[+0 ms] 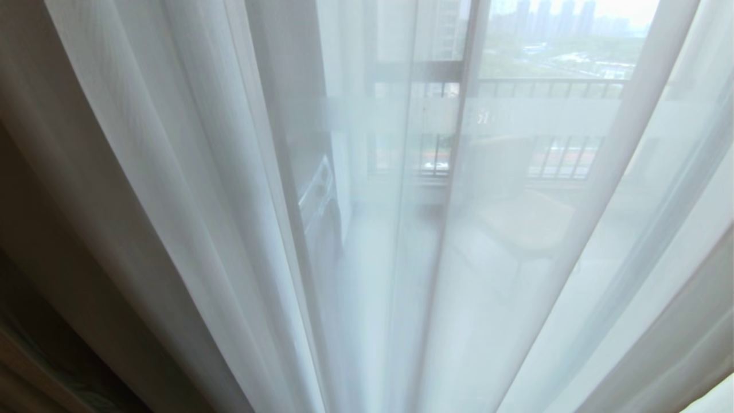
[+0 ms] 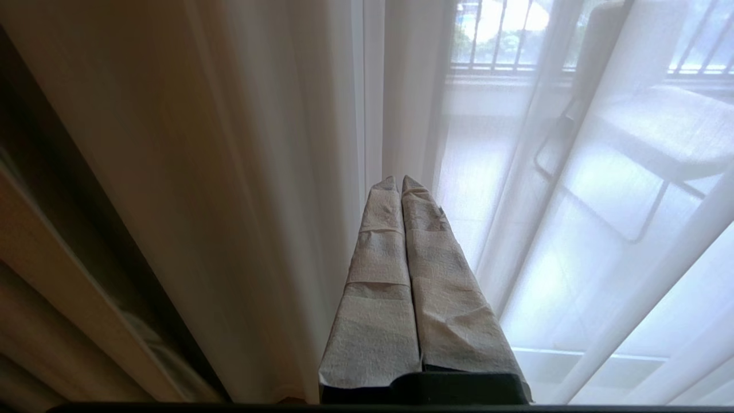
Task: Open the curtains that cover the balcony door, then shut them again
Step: Close the outer curtains on both sides
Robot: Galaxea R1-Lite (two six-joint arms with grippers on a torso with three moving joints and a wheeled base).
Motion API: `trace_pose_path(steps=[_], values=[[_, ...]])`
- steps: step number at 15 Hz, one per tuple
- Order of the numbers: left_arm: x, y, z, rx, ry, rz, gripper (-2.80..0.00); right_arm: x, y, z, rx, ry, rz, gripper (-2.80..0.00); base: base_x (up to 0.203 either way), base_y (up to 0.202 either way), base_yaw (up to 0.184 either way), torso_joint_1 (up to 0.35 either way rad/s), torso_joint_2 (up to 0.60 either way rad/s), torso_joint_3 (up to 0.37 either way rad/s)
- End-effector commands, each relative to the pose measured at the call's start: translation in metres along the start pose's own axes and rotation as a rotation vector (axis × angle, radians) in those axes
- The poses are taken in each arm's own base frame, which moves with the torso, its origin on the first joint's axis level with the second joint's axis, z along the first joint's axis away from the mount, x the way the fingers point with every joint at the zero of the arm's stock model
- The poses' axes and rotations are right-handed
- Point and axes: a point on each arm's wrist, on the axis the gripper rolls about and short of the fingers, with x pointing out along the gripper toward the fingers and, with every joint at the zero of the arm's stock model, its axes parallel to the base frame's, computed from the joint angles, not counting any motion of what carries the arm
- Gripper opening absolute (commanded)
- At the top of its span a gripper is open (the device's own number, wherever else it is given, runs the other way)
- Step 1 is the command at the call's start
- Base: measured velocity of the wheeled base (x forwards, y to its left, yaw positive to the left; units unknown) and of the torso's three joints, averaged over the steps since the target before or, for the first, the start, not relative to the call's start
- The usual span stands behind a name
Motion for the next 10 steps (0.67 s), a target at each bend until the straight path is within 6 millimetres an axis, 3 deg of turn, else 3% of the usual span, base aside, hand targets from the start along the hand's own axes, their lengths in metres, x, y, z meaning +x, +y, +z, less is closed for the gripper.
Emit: trace_pose_path(steps=[1, 10], values=[[-0.0002, 0.0, -0.0002, 0.0, -0.002, 0.001, -2.8, 0.0, 0.0, 0.0, -0.001, 0.0, 0.001, -2.8, 0.0, 0.0, 0.0, 0.0, 0.0, 0.0], [-0.0002, 0.0, 0.0, -0.003, -0.004, 0.002, -2.8, 0.0, 0.0, 0.0, -0.001, 0.0, 0.001, -2.8, 0.0, 0.0, 0.0, 0.0, 0.0, 0.0]])
